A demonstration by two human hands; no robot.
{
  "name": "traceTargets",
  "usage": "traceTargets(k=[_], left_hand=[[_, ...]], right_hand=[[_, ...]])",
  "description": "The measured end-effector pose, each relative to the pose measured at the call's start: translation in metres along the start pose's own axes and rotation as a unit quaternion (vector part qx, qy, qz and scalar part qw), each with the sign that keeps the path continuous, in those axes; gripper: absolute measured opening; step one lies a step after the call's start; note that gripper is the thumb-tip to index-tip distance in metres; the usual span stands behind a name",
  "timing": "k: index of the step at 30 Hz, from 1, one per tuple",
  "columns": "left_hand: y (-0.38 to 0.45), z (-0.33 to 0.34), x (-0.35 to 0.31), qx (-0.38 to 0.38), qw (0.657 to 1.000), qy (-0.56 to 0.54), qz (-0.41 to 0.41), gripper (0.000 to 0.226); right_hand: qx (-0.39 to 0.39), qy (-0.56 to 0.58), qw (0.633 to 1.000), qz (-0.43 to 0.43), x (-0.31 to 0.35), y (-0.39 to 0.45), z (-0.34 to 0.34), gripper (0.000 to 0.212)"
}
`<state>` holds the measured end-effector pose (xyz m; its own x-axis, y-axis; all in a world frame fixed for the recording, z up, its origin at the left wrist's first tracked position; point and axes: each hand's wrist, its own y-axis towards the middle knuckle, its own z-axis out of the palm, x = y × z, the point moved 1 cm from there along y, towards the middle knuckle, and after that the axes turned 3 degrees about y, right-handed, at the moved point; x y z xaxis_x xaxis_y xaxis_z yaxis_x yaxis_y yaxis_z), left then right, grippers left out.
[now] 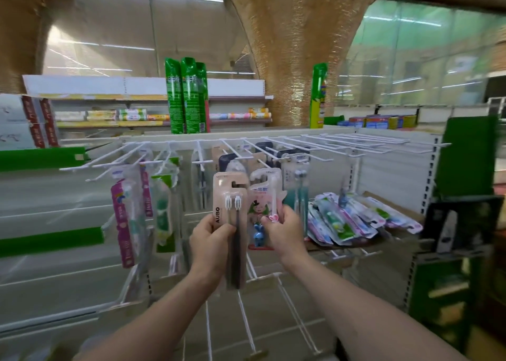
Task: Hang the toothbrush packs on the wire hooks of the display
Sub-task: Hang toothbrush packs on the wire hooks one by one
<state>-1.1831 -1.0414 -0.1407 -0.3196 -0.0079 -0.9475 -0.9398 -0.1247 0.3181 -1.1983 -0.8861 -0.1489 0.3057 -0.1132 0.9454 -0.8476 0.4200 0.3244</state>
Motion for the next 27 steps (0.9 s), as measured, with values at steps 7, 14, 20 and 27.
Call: traceTargets(k=[7,14,20,27], left_hand=[[-0.011,0.072,-0.008,0.06,0.998,0.0,-0.002,0.015],[-0.016,0.138,-0.012,0.079,0.997,0.018,-0.004,0.028],[-0.019,0.18,-0.019,0.082,0.996,0.034,0.004,0.011],[-0.012,0.198,-0.015,0.063,0.997,0.047,-0.002,0.007]], right_hand=[[-0.053,-0.018,0.998,-0.018,-0.001,0.024,-0.085,0.021],[-0.06,0.034,0.998,0.004,-0.007,0.048,-0.145,0.02],[-0.128,0.06,0.99,0.022,-0.004,0.077,-0.19,0.014],[-0.129,0.051,0.99,0.028,0.009,0.124,-0.211,0.014]])
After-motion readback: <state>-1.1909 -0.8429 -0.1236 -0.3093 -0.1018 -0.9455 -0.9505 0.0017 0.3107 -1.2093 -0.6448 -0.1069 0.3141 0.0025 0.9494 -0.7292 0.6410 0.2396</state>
